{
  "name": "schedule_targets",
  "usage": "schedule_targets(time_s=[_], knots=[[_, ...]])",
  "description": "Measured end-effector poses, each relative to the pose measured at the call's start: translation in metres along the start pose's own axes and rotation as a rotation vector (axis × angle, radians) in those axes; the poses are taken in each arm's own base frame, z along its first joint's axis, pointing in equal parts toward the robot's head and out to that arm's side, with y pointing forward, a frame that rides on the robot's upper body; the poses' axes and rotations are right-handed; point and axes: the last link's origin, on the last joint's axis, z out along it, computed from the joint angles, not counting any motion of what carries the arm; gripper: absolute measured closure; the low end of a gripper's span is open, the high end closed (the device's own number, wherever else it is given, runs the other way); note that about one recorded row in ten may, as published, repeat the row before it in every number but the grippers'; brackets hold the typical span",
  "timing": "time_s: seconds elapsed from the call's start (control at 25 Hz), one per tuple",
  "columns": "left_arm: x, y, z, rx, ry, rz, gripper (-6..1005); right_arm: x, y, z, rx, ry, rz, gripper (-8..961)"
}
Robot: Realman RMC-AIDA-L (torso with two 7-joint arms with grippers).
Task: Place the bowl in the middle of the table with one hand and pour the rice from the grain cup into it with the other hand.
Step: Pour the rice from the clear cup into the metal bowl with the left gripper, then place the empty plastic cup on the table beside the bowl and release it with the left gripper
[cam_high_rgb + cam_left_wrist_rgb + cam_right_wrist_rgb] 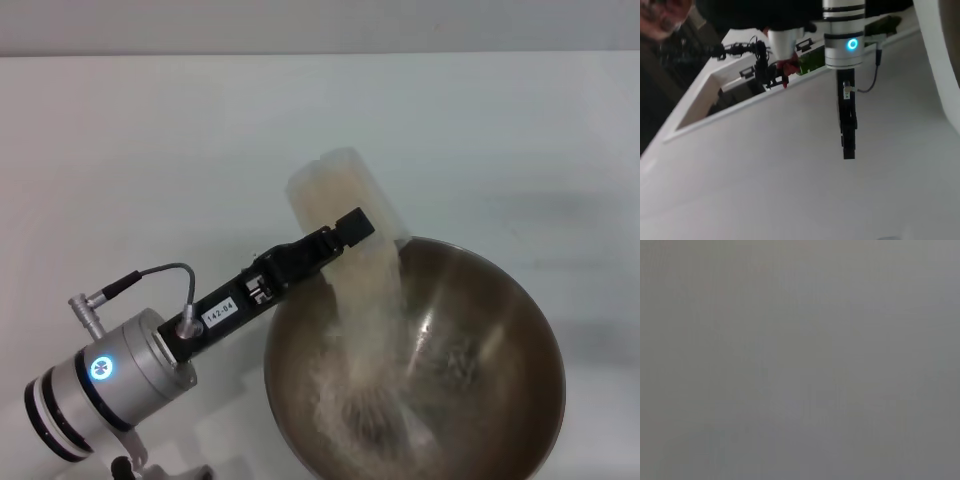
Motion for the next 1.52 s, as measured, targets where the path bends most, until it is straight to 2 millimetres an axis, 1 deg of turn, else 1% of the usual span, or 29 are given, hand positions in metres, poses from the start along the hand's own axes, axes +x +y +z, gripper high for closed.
schedule_targets(time_s=[0.2,0.28,0.36,0.48,0.52,0.8,1.0,1.04,1.12,1.16,1.2,1.24,1.28,1.32,1.36,1.4,1.44,1.52], knots=[[0.0,-0.002,0.002,0.019,0.009,0.099,951,-0.001,-0.001,0.003,0.002,-0.004,-0.004,446],[0.0,-0.002,0.002,0.019,0.009,0.099,950,-0.001,-0.001,0.003,0.002,-0.004,-0.01,446],[0.002,-0.003,-0.001,0.02,0.013,0.138,948,-0.001,-0.001,0.004,0.002,-0.005,-0.032,446],[0.002,-0.003,-0.002,0.017,0.013,0.15,947,-0.001,-0.001,0.004,0.001,-0.005,-0.04,445],[0.006,-0.002,-0.005,0.011,0.021,0.175,946,-0.001,-0.001,0.005,0.001,-0.006,-0.042,445],[0.01,-0.001,-0.008,0.004,0.034,0.178,942,-0.001,0.0,0.004,0.002,-0.008,-0.041,445],[0.009,-0.006,-0.006,0.038,0.012,0.13,939,-0.001,0.001,0.007,-0.001,-0.007,-0.035,446],[0.007,-0.011,-0.005,0.067,-0.018,0.061,939,0.001,0.003,0.011,-0.004,-0.002,-0.023,446],[0.002,-0.017,-0.004,0.103,-0.078,-0.074,938,0.002,0.004,0.013,-0.004,0.005,-0.016,446],[-0.001,-0.018,-0.003,0.113,-0.101,-0.126,937,0.006,0.005,0.019,-0.004,0.03,0.008,446],[-0.001,-0.018,-0.003,0.113,-0.101,-0.126,937,0.006,0.005,0.019,-0.004,0.03,0.008,446],[-0.009,-0.02,-0.004,0.142,-0.166,-0.285,936,0.01,0.007,0.025,-0.005,0.057,0.033,446],[-0.013,-0.019,-0.005,0.149,-0.188,-0.374,935,0.01,0.007,0.025,-0.005,0.057,0.033,446],[-0.017,-0.016,-0.008,0.149,-0.222,-0.53,935,0.012,0.008,0.029,-0.006,0.068,0.043,446],[-0.017,-0.016,-0.008,0.149,-0.222,-0.53,934,0.013,0.008,0.033,-0.008,0.079,0.054,446],[-0.018,-0.014,-0.008,0.144,-0.231,-0.578,934,0.014,0.009,0.035,-0.009,0.083,0.061,445],[-0.022,-0.009,-0.011,0.136,-0.268,-0.716,933,0.013,0.011,0.039,-0.015,0.08,0.076,445],[-0.027,-0.003,-0.016,0.144,-0.337,-0.881,932,0.013,0.014,0.042,-0.023,0.073,0.086,445]])
